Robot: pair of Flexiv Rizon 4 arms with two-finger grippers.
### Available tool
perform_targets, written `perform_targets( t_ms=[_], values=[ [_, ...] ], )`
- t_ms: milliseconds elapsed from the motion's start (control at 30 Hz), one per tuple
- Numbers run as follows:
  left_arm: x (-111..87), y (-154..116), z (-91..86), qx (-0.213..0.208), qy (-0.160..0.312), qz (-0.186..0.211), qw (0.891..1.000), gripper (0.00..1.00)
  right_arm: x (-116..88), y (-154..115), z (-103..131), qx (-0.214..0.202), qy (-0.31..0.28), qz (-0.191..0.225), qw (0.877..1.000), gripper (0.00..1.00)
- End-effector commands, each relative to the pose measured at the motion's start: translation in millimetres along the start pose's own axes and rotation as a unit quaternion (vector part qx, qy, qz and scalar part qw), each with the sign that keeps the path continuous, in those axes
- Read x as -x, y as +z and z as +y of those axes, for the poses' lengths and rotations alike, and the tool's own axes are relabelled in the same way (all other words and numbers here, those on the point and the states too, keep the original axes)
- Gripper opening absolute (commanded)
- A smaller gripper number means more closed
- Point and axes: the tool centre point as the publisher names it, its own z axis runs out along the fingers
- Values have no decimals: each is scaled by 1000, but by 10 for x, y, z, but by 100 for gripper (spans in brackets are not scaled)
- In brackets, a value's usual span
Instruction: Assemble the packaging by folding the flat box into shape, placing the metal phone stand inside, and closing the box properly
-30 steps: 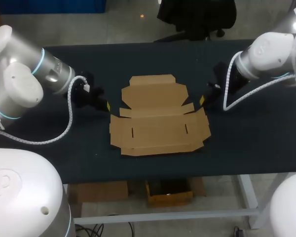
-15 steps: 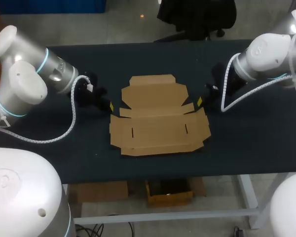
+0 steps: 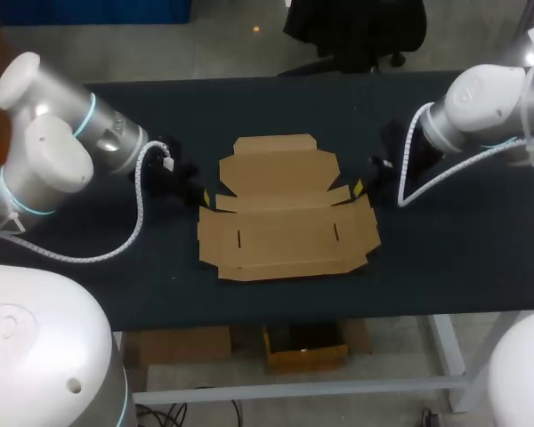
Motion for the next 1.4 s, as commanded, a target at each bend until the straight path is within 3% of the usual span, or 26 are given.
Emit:
perform_targets(
  t_ms=[33, 1400],
  values=[
    [0, 51, -40, 4, 0, 1, 1000, 0, 24, 50, 3, -2, 0, 8, 1000, 0],
    [-26, 206, -18, 14, 3, 11, 1000, 0, -60, 253, -21, -6, 7, 36, 999, 0]
  ],
)
